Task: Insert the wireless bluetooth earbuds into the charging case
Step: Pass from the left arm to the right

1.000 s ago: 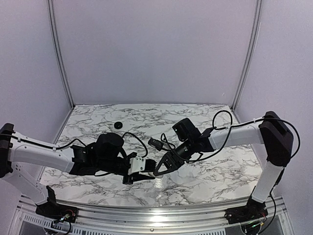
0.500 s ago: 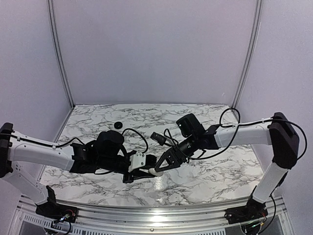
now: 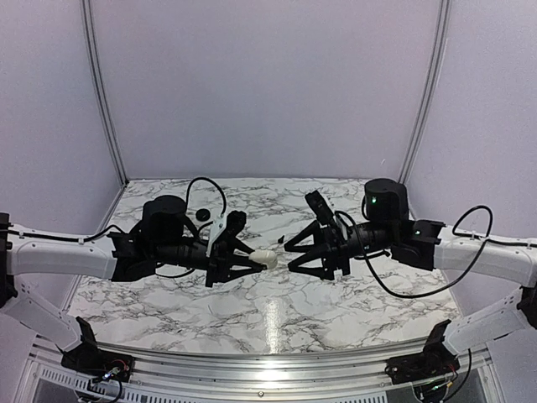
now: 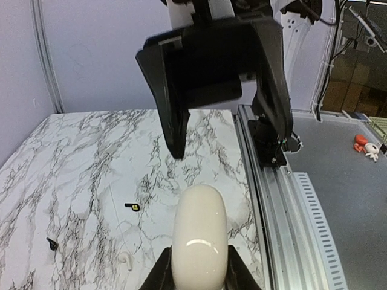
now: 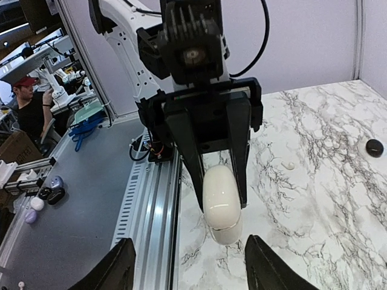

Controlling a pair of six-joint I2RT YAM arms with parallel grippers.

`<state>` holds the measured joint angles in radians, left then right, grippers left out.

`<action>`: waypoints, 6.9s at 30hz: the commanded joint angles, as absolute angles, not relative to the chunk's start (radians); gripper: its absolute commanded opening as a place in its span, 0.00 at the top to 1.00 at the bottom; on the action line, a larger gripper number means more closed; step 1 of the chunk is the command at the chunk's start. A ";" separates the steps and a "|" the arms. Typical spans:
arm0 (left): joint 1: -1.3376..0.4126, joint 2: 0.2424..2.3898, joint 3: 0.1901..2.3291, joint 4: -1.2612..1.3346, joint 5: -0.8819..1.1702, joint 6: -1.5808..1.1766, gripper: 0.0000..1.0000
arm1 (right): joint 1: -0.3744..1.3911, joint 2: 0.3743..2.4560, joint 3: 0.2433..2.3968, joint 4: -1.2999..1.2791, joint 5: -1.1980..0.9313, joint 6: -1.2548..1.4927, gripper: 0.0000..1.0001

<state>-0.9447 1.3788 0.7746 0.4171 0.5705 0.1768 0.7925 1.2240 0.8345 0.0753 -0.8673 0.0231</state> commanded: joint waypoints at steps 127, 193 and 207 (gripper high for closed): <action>-0.922 1.408 0.731 0.829 0.655 -0.176 1.00 | 0.896 1.324 0.765 0.418 -0.765 0.066 0.61; -0.925 1.444 0.736 0.844 0.670 -0.189 1.00 | 0.877 1.362 0.786 0.472 -0.772 0.113 0.71; -0.925 1.455 0.734 0.844 0.662 -0.195 0.95 | 0.869 1.352 0.782 0.472 -0.787 0.107 0.86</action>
<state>-0.9264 1.4395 0.7223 0.8062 0.6617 -0.1986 0.8757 1.3525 0.7490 0.4442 -0.7597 0.1085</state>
